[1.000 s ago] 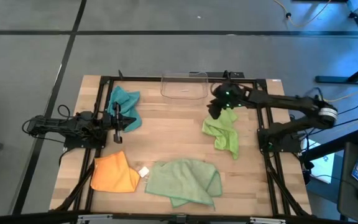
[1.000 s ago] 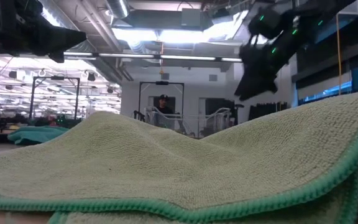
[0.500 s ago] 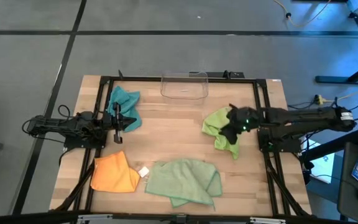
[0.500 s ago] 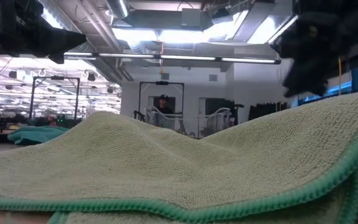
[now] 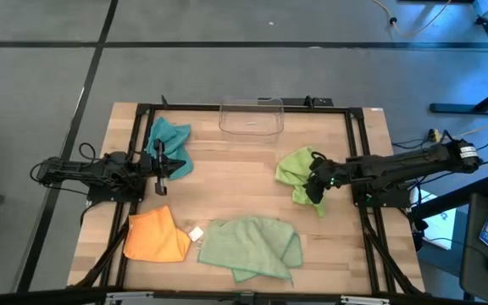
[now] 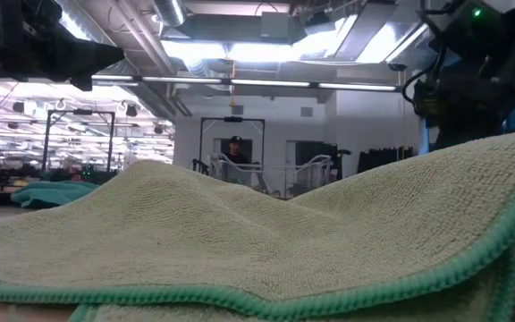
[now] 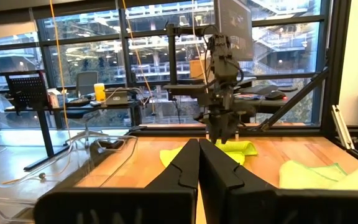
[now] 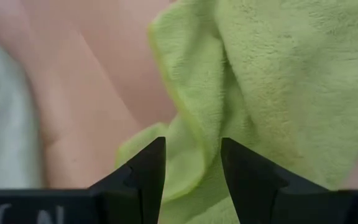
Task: Fold microfiber towels
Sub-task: Fold the light green microfiber towel
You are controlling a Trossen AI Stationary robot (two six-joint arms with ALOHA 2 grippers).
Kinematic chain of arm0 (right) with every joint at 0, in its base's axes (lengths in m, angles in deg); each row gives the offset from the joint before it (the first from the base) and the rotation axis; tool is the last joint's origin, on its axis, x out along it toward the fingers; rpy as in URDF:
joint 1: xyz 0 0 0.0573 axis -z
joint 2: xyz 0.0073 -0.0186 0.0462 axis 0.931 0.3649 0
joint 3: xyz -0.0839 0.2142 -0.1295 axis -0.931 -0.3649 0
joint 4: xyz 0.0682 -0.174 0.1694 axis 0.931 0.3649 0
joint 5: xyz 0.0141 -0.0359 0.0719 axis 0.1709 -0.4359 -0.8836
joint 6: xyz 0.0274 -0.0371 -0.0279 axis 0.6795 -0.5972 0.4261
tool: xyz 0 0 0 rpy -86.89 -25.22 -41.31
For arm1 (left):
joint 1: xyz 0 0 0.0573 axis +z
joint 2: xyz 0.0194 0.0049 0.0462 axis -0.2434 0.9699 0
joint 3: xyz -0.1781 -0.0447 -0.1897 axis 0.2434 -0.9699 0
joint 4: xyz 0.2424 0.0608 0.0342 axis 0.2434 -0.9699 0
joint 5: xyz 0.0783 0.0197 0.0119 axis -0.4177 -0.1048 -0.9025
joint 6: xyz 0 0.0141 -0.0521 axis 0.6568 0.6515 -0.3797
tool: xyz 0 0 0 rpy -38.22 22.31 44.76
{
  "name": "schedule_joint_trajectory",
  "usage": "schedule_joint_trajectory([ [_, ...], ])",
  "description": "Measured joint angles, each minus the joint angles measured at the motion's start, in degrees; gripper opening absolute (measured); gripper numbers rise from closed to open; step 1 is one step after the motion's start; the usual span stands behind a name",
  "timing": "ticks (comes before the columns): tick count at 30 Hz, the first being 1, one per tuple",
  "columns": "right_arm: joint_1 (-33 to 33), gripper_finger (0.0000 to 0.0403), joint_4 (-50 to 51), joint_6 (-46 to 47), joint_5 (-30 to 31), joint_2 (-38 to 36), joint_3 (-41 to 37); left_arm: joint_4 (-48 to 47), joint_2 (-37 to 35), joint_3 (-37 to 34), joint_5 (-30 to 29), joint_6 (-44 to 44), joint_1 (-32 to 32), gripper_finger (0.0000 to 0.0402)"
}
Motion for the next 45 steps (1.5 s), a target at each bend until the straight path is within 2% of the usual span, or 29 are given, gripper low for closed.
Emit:
schedule_joint_trajectory([
  [8, 0.00, 0.0158, -1.66, 0.27, 0.02, 8.13, 0.00, -0.01, 0.00, -0.02, 0.00, 0.05, 0.00, 0.0000],
  [15, 0.00, 0.0152, -4.45, 2.69, 0.02, 11.76, 0.00, -0.03, 0.00, 0.00, 0.00, 0.05, 0.02, 0.0000],
  [18, 0.00, 0.0126, -4.92, 4.48, 0.04, 12.04, 0.00, -0.03, 0.00, -0.01, 0.00, 0.05, 0.01, 0.0000],
  [26, 0.00, 0.0013, -5.12, 7.25, 0.05, 10.28, 0.00, -0.06, 0.00, -0.01, 0.00, 0.05, 0.00, 0.0000],
  [29, 0.00, 0.0010, -4.95, 6.83, 0.05, 9.90, 1.20, -0.06, 0.00, -0.02, 0.00, 0.05, 0.02, 0.0000],
  [34, 0.00, 0.0006, -5.12, -3.46, 0.61, 9.78, 7.06, -0.06, 0.00, 0.00, -0.02, 2.90, 0.00, 0.0000],
  [39, 0.00, 0.0004, -5.23, -18.06, 0.69, 9.78, 16.55, -0.06, 0.00, 0.00, -0.02, 6.38, 0.00, 0.0000],
  [45, 0.00, 0.0003, -5.32, -33.67, -0.43, 9.78, 28.19, 0.10, 0.00, -0.01, -0.02, 6.43, 0.01, 0.0000],
])
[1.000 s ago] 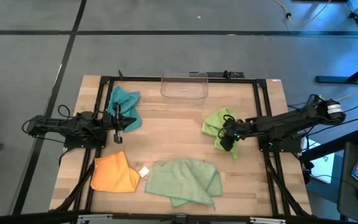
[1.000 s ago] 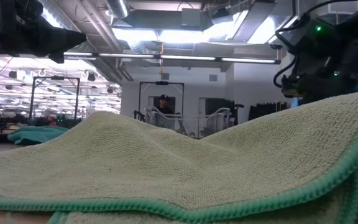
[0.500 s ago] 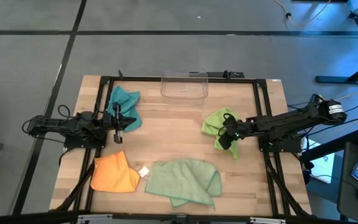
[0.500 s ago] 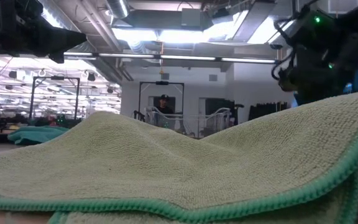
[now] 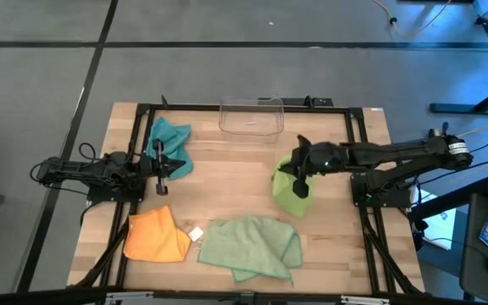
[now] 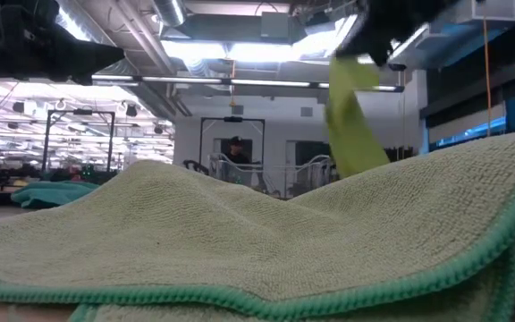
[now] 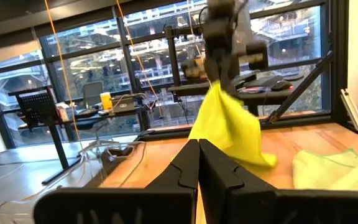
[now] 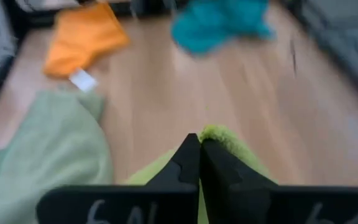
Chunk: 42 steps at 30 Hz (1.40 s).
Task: Fold microfiber towels
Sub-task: Fold the light green microfiber towel
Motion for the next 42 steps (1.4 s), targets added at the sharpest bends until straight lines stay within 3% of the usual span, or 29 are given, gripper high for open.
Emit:
schedule_joint_trajectory([
  [4, 0.03, 0.0002, 0.02, -7.05, -0.85, 0.31, 5.85, 1.72, 0.00, 0.01, 0.60, 0.00, -0.01, 0.0000],
  [9, 0.83, 0.0002, -0.82, -13.20, -9.65, 2.09, 10.71, 6.16, -0.02, 0.01, 0.93, -1.50, 0.00, 0.0002],
  [13, 2.24, 0.0001, -2.73, -16.82, -15.86, 5.14, 13.24, 6.65, -0.02, 0.01, 0.96, -4.42, 0.01, 0.0027],
  [21, 6.12, 0.0001, -2.73, -20.46, -17.92, 15.13, 21.36, 10.08, 0.19, 0.01, -0.30, -8.03, 0.01, 0.0114],
  [25, 7.75, 0.0001, -2.56, -20.92, -21.04, 20.53, 26.90, 10.94, 1.88, 0.00, -2.14, -3.60, 0.01, 0.0121],
  [31, 9.08, 0.0000, 0.17, -21.91, -21.14, 27.76, 35.07, 14.72, 5.43, 0.54, -1.31, -7.35, -0.01, 0.0121],
  [36, 9.05, 0.0000, 3.89, -22.41, -21.12, 30.23, 39.39, 5.36, 11.75, 9.02, -1.70, -7.56, -0.01, 0.0119],
  [42, 9.05, 0.0000, 4.92, -22.43, -21.10, 29.09, 39.66, -9.22, 25.85, 24.24, -4.70, -7.58, 0.01, 0.0118],
])
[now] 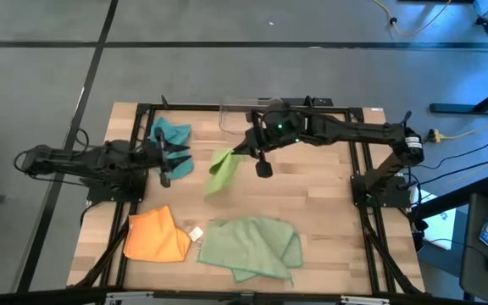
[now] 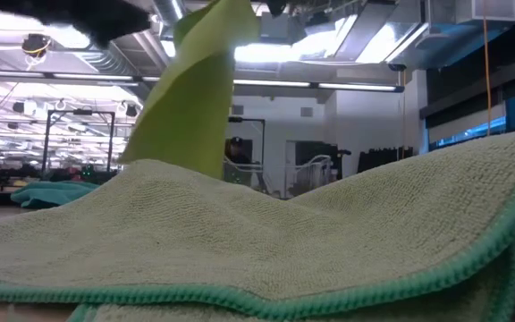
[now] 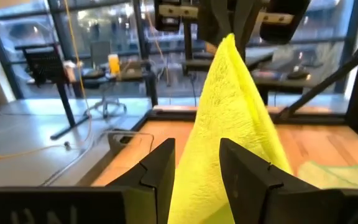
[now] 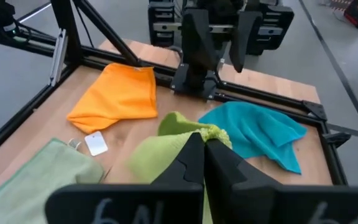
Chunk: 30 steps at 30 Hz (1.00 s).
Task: Fold microfiber towels
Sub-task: Fold the light green microfiber towel
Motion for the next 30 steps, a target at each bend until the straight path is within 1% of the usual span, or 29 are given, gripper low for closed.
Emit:
schedule_joint_trajectory([
  [4, 0.36, 0.0000, 0.17, 0.00, 0.92, -0.05, 0.04, -0.52, 8.56, 7.75, 0.03, 0.00, -0.02, 0.0118],
  [8, 1.35, 0.0001, 0.57, 0.12, 1.97, -0.05, 0.02, -1.49, 15.08, 13.03, 1.79, -0.13, -0.02, 0.0118],
  [13, 2.18, 0.0001, 0.57, 0.15, 2.08, -0.11, 0.02, -2.07, 23.56, 15.52, 2.01, -0.47, 0.00, 0.0118],
  [17, 2.58, 0.0001, 0.53, 0.17, 2.05, -0.11, 0.00, 1.49, 29.76, 16.77, 2.05, -0.49, -0.02, 0.0118],
  [19, 2.62, 0.0001, 0.52, 0.17, 2.07, -0.11, 0.00, 2.67, 32.05, 17.55, 1.77, -0.49, -0.02, 0.0118],
  [25, 2.64, 0.0001, 0.48, 0.17, 2.87, -0.11, 0.00, 2.42, 37.33, 19.69, 1.09, -0.52, -0.02, 0.0118],
  [30, 2.69, 0.0001, 0.77, 0.17, 4.13, -0.12, 0.00, 0.80, 38.39, 20.53, -5.71, -0.44, 0.00, 0.0118],
])
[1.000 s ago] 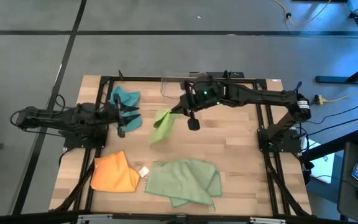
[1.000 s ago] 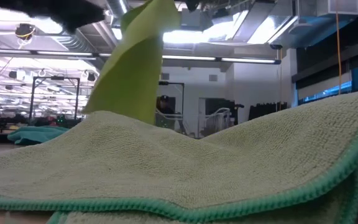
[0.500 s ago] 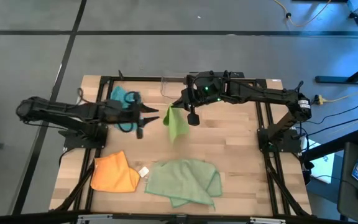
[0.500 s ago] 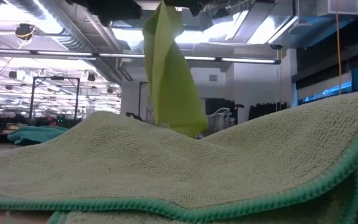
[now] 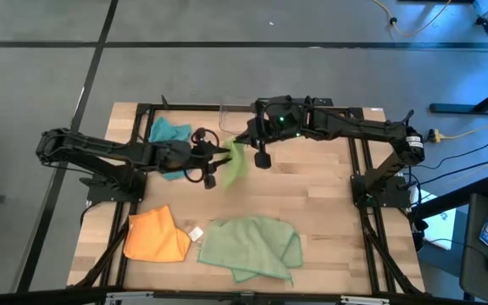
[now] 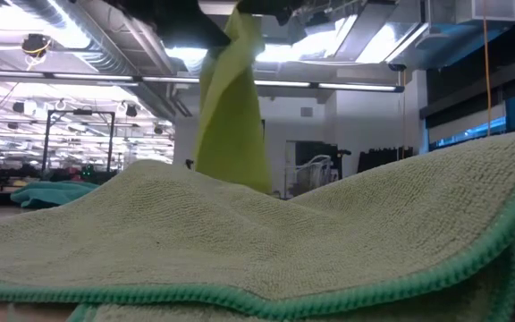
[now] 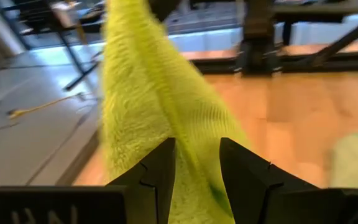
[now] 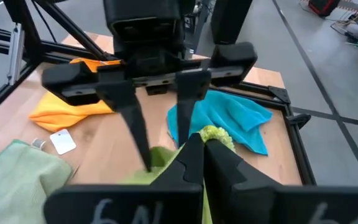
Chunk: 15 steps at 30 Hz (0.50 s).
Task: Fold microfiber towels
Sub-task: Fold the light green microfiber towel
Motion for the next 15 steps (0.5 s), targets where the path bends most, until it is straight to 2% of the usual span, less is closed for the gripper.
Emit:
schedule_joint_trajectory([
  [11, -0.04, 0.0001, 2.08, -0.01, -0.08, -4.08, -0.04, -6.22, -1.79, 0.09, -4.32, -3.00, 0.00, 0.0118],
  [15, -0.09, 0.0002, 2.11, 0.09, -2.57, -4.62, -0.04, -5.94, -1.79, 0.09, -8.39, -2.99, 0.00, 0.0118],
])
